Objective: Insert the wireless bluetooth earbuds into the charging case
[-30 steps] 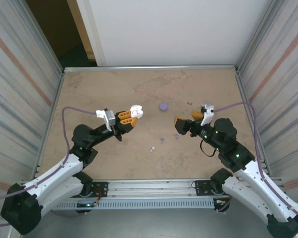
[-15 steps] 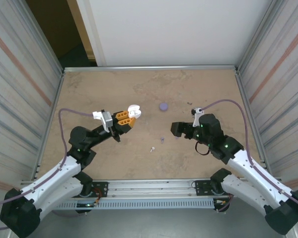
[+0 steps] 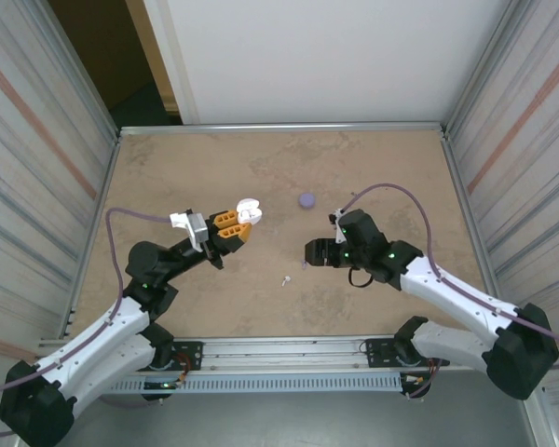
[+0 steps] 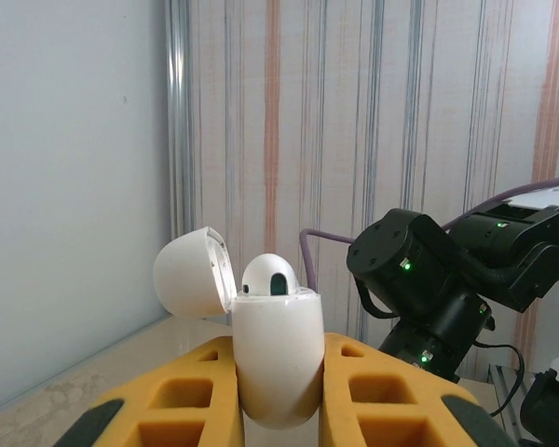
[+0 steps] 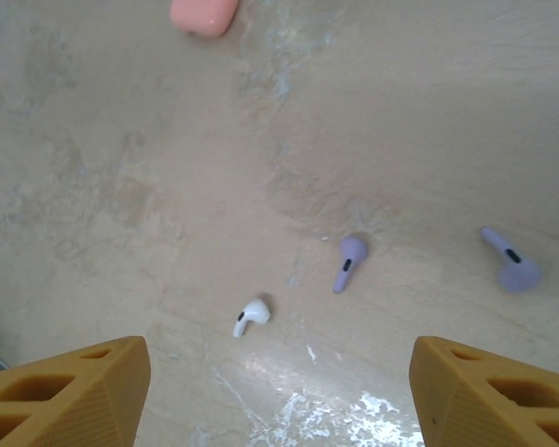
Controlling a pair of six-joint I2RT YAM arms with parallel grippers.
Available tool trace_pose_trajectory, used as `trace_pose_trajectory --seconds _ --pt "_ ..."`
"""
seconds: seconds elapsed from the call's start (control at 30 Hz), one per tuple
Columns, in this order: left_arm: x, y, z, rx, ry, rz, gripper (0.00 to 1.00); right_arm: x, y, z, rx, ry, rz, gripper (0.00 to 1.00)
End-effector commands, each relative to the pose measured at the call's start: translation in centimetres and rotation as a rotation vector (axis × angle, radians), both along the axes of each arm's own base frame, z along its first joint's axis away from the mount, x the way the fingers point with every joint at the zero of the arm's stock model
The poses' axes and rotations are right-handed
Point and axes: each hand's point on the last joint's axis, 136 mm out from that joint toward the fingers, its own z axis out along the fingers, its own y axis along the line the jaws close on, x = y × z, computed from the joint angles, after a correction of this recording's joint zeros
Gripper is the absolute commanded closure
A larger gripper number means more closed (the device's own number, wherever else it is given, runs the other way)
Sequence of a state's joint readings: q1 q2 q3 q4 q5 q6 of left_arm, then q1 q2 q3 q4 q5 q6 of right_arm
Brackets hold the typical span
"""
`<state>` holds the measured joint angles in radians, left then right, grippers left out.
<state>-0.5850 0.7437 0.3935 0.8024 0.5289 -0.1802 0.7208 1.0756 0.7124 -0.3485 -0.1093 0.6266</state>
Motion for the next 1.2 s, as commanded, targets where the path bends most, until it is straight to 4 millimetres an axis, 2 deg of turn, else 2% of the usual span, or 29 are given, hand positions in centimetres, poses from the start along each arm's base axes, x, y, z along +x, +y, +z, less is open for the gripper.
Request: trace_pose_trajectory --seconds 0.0,0.4,0.8,0.97,1.17 --pt "-0.5 0.2 0.4 -0.011 -0.032 0.008 1.0 -0.2 1.3 0.3 -0.01 0.023 0.041 0.3" --pt "-0.5 0.3 0.5 -0.013 -0.036 0.012 1.0 -1.4 4.8 -3.7 -0.021 0.168 0.113 0.43" --pt "-0.5 0.3 0.4 -0.008 -0.037 0.012 1.0 -1.8 7.8 -6.9 -0.037 0.254 0.154 0.47" --pt "-0.4 0.3 0.4 -0.006 -0.039 0.015 1.0 -1.8 8.6 -7.9 -0.043 0.283 0.167 0.48" --pt "-0.5 0.3 0.4 -0.002 -0.039 0.017 1.0 -1.9 8.6 -8.8 -0.057 0.304 0.161 0.49"
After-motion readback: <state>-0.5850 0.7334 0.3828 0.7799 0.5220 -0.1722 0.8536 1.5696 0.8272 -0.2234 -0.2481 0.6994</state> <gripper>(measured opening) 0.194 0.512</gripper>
